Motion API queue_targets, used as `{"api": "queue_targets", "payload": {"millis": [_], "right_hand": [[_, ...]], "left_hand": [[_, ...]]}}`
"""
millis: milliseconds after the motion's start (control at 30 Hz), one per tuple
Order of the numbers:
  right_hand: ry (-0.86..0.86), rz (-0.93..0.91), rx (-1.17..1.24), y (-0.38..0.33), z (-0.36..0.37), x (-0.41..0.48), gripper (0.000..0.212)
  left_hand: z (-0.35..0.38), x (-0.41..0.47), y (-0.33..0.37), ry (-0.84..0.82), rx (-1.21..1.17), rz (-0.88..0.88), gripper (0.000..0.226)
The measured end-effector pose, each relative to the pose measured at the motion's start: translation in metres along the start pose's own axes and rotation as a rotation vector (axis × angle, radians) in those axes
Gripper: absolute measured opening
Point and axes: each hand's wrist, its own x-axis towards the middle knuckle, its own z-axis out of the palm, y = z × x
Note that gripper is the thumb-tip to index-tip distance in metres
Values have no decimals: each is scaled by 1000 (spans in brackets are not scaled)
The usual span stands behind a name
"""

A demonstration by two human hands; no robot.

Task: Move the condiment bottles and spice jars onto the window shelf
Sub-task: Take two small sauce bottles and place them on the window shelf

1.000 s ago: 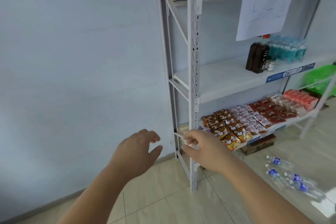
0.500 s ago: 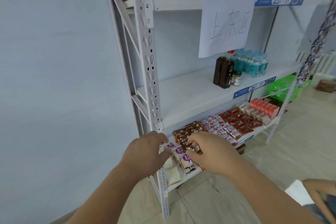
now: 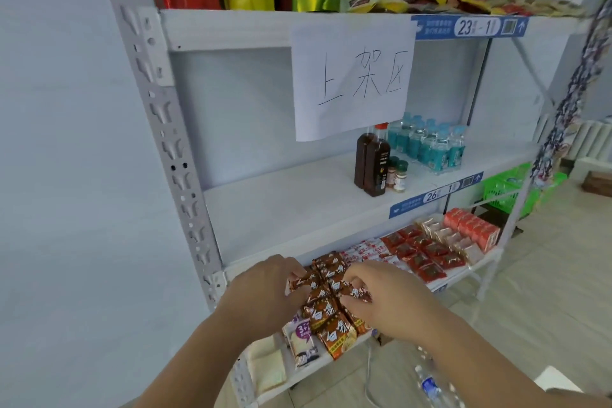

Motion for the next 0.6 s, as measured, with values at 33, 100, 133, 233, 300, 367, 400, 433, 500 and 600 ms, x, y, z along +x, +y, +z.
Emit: {"api": "queue_targets", "payload": {"millis": [33, 100, 133, 233, 300, 367, 400, 433, 500, 600], "right_hand": [[4, -4, 5, 14, -5, 3, 41], [4, -9, 21, 39, -13, 7, 42], [-4, -10, 32, 51, -15, 8, 42], [-26, -20, 58, 82, -20, 17, 39], [-30, -21, 77, 98, -25, 28, 39], [-35, -25, 95, 112, -29, 44, 38], [-36, -30, 106, 118, -30, 54, 38], [-36, -37, 117, 124, -32, 64, 38], [-32, -51, 134, 134, -36, 86, 35], [-35, -60, 145, 147, -45, 119, 33]], "left_hand": [[3, 9, 10, 18, -20, -8, 34], [11, 25, 27, 24, -70, -38, 31], [16, 31, 34, 12, -106, -57, 29], [27, 46, 49, -21, -233, -95, 26], [30, 59, 55, -26, -268, -113, 24], [29, 75, 58, -20, -285, -131, 22], [28, 85, 59, -10, -292, -137, 20], [28, 96, 59, 1, -296, -144, 20], [29, 118, 58, 16, -306, -154, 21], [28, 151, 54, 21, -307, -162, 18]]}}
